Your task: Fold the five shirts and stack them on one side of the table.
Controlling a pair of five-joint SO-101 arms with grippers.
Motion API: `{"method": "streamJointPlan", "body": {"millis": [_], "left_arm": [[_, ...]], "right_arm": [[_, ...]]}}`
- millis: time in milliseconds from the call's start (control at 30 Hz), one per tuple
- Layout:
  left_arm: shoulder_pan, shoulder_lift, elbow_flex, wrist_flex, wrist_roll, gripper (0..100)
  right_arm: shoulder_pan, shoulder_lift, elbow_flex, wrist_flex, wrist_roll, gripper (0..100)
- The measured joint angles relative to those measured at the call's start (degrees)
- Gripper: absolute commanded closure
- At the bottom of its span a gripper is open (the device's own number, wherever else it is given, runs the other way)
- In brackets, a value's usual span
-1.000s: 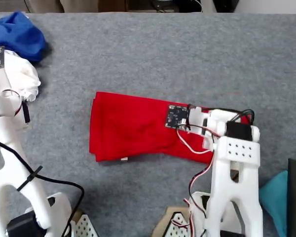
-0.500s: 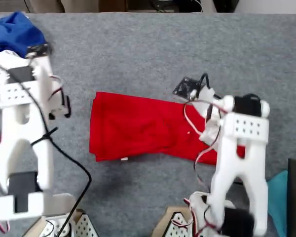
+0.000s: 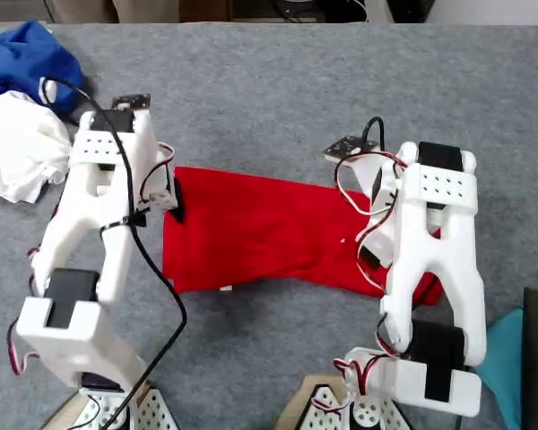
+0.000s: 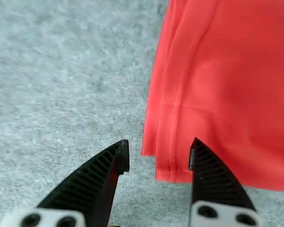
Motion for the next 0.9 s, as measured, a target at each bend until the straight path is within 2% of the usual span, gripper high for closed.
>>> {"method": "streamJointPlan", "body": {"millis": [333,633,867,900], "left_arm": [[0.1,14.0,-1.5,-8.4,0.0,79],[0.0,22.0,-7.8,-8.4,0.1,79],[0.5,25.4,-10.2,-8.4,0.2,99],[0.5,25.5,-10.5,-8.4,0.3,98]], "right_arm": [[0.0,0.0,0.0,0.0,-0.1,91.4],[0.0,0.0,0.0,0.0,-0.1,91.5],[0.0,0.0,0.0,0.2,-0.1,91.5],[0.0,0.0,0.0,0.2,-0.1,91.5]]}}
